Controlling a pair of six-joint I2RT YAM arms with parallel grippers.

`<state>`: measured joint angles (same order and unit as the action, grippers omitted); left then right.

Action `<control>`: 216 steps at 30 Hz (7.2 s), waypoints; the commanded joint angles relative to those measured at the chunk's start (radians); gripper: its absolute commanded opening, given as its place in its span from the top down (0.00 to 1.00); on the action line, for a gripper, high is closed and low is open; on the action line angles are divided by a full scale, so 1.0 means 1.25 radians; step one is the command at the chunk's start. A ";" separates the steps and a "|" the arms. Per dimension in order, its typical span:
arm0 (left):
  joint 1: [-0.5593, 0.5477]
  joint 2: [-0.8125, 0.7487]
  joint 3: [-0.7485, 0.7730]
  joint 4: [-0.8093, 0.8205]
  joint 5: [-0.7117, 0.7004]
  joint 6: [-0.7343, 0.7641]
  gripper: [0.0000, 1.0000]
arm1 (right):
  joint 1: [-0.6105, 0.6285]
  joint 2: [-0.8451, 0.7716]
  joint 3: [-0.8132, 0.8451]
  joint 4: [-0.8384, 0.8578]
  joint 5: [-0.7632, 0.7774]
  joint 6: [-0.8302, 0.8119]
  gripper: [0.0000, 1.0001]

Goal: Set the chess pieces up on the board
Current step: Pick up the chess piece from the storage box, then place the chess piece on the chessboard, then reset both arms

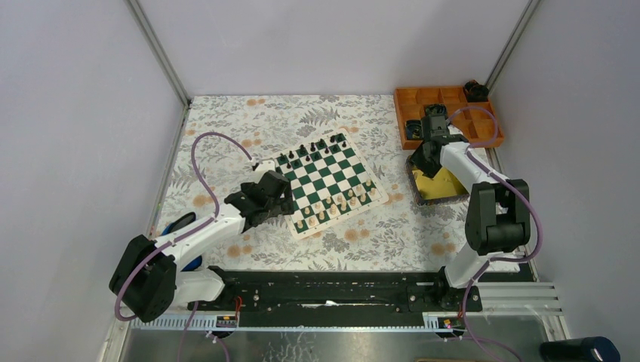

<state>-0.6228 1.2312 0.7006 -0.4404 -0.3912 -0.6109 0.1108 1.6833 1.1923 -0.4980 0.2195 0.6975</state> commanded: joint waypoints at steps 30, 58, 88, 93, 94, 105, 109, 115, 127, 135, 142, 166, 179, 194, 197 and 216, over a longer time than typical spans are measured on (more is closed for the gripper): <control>-0.009 0.040 0.019 0.037 -0.015 0.016 0.01 | -0.023 0.075 -0.024 0.081 -0.052 -0.005 0.58; -0.009 0.057 0.021 0.036 -0.024 0.016 0.01 | -0.024 0.093 -0.013 0.079 -0.054 -0.021 0.92; -0.009 -0.082 0.017 0.029 -0.077 -0.001 0.01 | 0.079 -0.035 0.181 -0.066 -0.001 -0.202 1.00; -0.009 -0.133 0.012 0.019 -0.103 -0.011 0.01 | 0.190 -0.013 0.261 -0.108 -0.006 -0.223 1.00; -0.009 -0.142 0.011 0.015 -0.108 -0.014 0.01 | 0.212 -0.003 0.276 -0.117 -0.007 -0.224 1.00; -0.009 -0.266 0.034 -0.058 -0.202 -0.066 0.01 | 0.445 0.168 0.474 -0.200 -0.051 -0.253 1.00; -0.009 -0.312 0.068 -0.093 -0.227 -0.080 0.01 | 0.517 0.237 0.543 -0.226 -0.071 -0.261 1.00; -0.009 -0.353 0.133 -0.156 -0.271 -0.090 0.01 | 0.600 0.322 0.616 -0.253 -0.092 -0.269 1.00; -0.009 -0.379 0.252 -0.219 -0.310 -0.082 0.01 | 0.692 0.437 0.700 -0.281 -0.144 -0.280 1.00; -0.009 -0.380 0.290 -0.223 -0.321 -0.060 0.01 | 0.720 0.478 0.710 -0.276 -0.162 -0.282 1.00; -0.009 -0.372 0.295 -0.221 -0.325 -0.053 0.01 | 0.721 0.486 0.683 -0.264 -0.157 -0.285 1.00; -0.009 -0.357 0.295 -0.205 -0.319 -0.028 0.01 | 0.720 0.515 0.622 -0.224 -0.159 -0.289 1.00; -0.009 -0.356 0.288 -0.196 -0.316 -0.017 0.01 | 0.720 0.514 0.642 -0.224 -0.172 -0.301 0.72; -0.009 -0.348 0.294 -0.186 -0.314 -0.019 0.01 | 0.720 0.487 0.699 -0.238 -0.138 -0.324 0.66; -0.009 -0.342 0.298 -0.177 -0.313 -0.012 0.01 | 0.704 0.466 0.706 -0.231 -0.102 -0.326 0.66; 0.165 -0.029 0.379 0.093 -0.057 0.158 0.01 | 0.342 0.127 0.417 0.032 0.093 -0.424 0.55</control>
<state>-0.5289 1.1030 1.1378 -0.4423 -0.6449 -0.4408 0.5823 1.9377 1.7866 -0.5152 0.2184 0.2085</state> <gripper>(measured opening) 0.989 0.438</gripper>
